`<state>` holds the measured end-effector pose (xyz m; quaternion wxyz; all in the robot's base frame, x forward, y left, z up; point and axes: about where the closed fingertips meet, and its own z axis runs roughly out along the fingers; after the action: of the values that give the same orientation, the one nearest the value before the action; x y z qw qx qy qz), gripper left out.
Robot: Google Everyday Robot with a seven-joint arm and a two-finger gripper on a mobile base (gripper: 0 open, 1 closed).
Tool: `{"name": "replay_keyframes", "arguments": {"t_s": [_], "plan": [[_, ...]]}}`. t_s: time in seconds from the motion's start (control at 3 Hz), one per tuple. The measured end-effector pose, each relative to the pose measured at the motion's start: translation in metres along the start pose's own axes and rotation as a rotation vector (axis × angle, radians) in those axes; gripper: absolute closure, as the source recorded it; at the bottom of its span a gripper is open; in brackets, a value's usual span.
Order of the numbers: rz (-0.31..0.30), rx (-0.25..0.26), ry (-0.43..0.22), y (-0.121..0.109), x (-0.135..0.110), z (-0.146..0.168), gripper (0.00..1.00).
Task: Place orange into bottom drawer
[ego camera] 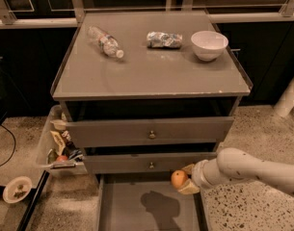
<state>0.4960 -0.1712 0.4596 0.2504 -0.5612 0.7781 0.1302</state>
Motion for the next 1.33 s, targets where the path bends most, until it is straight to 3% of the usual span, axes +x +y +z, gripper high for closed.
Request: {"name": "replay_keyframes", "arguments": {"t_s": [0.33, 0.67, 1.0, 1.33], "plan": [[0.023, -0.024, -0.082, 0.007, 0.017, 0.039, 1.00], [0.061, -0.027, -0.255, 0.011, 0.033, 0.062, 1.00], [0.061, -0.027, -0.255, 0.011, 0.033, 0.062, 1.00], [0.131, -0.078, -0.253, 0.013, 0.047, 0.099, 1.00]]}}
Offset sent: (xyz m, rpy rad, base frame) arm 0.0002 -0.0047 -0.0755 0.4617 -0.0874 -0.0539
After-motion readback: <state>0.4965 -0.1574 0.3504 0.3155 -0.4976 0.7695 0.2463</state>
